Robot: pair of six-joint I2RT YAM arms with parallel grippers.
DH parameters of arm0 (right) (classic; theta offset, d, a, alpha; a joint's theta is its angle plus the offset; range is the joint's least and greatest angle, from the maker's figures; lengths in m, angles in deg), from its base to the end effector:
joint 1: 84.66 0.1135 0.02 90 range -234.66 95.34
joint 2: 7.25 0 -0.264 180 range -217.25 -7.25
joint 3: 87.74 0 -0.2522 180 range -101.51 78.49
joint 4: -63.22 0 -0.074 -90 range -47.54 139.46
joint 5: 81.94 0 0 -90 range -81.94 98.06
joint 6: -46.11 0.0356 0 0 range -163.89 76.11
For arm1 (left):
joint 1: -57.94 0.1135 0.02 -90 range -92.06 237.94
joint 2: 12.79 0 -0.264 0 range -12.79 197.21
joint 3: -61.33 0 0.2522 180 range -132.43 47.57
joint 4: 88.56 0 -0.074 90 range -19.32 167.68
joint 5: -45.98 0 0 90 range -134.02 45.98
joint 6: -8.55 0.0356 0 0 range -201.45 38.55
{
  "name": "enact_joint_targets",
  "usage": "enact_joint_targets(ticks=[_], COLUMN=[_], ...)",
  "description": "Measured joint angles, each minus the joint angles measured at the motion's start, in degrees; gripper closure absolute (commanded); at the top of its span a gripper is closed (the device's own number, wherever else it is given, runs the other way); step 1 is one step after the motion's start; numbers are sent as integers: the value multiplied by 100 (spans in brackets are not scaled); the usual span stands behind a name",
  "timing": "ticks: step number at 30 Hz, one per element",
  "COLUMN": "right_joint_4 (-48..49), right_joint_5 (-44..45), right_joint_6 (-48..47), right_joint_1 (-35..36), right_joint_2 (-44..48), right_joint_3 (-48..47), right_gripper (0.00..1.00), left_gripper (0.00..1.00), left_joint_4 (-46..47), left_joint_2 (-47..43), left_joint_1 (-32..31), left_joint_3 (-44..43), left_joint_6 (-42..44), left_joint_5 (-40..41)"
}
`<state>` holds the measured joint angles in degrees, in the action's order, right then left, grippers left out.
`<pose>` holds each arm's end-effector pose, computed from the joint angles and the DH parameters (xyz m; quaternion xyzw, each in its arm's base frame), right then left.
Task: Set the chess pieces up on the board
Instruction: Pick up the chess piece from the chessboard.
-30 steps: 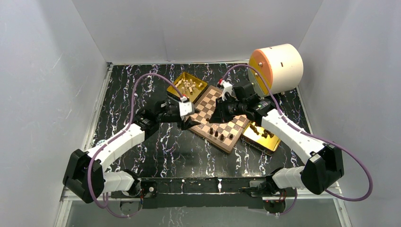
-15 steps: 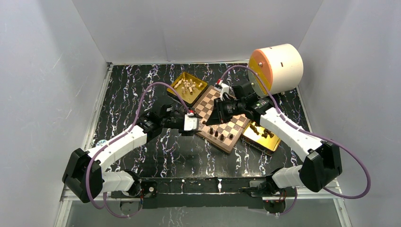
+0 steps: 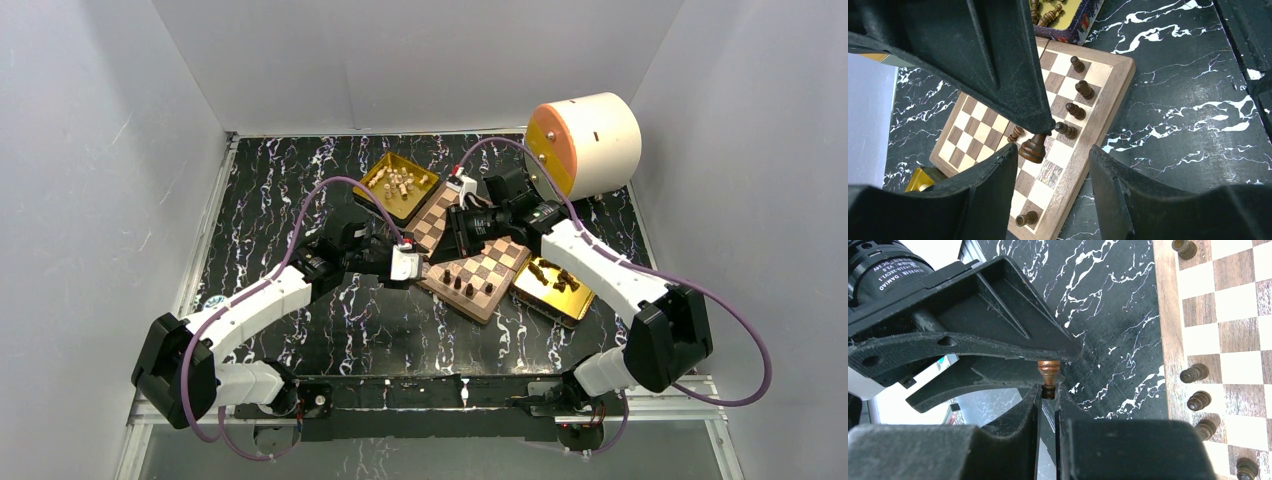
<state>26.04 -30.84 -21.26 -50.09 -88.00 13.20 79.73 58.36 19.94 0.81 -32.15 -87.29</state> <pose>0.2416 0.1936 0.3028 -0.2314 0.8311 0.4585 0.2135 0.2017 -0.1885 0.2788 0.6815 0.4170 -0.2538 0.5451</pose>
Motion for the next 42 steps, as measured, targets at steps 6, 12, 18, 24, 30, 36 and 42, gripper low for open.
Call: enact_joint_targets(ticks=[6, 12, 18, 24, 30, 36, 42], right_joint_4=[81, 81, 35, 63, 592, 1062, 1202], right_joint_5=[-74, -127, -181, -144, 214, 590, 702], right_joint_6=[85, 127, 151, 271, 643, 879, 1027], right_joint_1=[0, 0, 0, 2, 0, -11, -22], right_joint_2=[-92, -330, -363, -358, 138, 693, 754], right_joint_3=[-50, -74, -76, -74, 317, 575, 612], right_gripper=[93, 92, 92, 85, 73, 73, 87], left_gripper=[51, 60, 80, 89, 91, 92, 93], left_joint_4=[-4, -39, -42, -28, 426, 1300, 1486], left_joint_2=[0, 0, 0, 0, 4, 0, 0], left_joint_1=[-7, -9, -2, 0, 0, -7, 4], left_joint_3=[0, 0, -7, -33, -46, -44, -44], left_joint_6=[15, -9, -157, -654, -2041, -3526, -4131], left_joint_5=[-31, -90, -37, 48, 243, 297, 437])
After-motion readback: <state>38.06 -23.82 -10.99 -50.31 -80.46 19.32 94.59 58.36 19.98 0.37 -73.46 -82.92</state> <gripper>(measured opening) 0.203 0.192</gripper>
